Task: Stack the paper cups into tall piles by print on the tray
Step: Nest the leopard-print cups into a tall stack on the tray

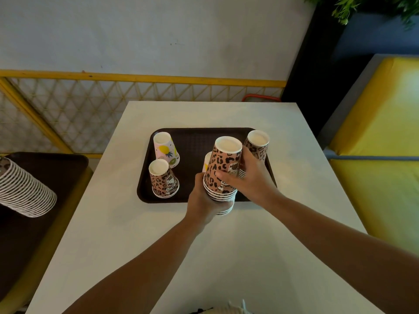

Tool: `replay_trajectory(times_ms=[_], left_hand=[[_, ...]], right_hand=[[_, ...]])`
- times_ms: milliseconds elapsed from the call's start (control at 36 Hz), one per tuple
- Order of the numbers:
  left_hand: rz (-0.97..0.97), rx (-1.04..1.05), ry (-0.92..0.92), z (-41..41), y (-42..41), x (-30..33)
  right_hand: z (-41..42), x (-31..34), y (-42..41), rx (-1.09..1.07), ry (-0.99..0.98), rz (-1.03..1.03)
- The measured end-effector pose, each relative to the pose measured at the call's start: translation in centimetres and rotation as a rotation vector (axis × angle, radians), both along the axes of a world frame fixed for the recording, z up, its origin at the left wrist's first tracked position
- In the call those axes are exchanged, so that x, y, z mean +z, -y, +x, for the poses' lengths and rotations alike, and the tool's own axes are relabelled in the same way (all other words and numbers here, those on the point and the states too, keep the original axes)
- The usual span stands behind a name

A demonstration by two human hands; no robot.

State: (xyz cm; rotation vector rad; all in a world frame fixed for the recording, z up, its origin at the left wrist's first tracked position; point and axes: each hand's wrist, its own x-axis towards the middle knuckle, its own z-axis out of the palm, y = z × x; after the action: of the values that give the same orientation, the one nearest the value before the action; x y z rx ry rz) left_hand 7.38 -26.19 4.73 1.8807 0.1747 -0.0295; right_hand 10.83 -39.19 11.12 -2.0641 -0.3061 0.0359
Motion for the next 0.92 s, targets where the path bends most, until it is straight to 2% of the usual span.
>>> replay_trajectory(times_ms=[361,583,694,806,917], left_hand=[[0.009,-0.028,0.033,-0.2,0.6,0.2],[0.027,-0.03,0.005,-0.2,0.7,0.0],[0.036,-0.022,-0.007,-0.1,0.7,-0.3],[0.031,-0.026,-0.003,-0.1,0.8,-0.2],[0.028,-0.027,-0.005,-0.1,0.8,-0.2]], right_hand=[[-0.2,1.0,0.7,-0.071,0.063,-0.009],[0.7,3.3,2.0,-0.103,0.105,0.06],[1.6,5.4,2.5,-0.144,0.116,0.17],[3.0,7.3,3.6,-0.253,0.184,0.254],[5.0,7.4,4.7,-0.393,0.335,0.227]])
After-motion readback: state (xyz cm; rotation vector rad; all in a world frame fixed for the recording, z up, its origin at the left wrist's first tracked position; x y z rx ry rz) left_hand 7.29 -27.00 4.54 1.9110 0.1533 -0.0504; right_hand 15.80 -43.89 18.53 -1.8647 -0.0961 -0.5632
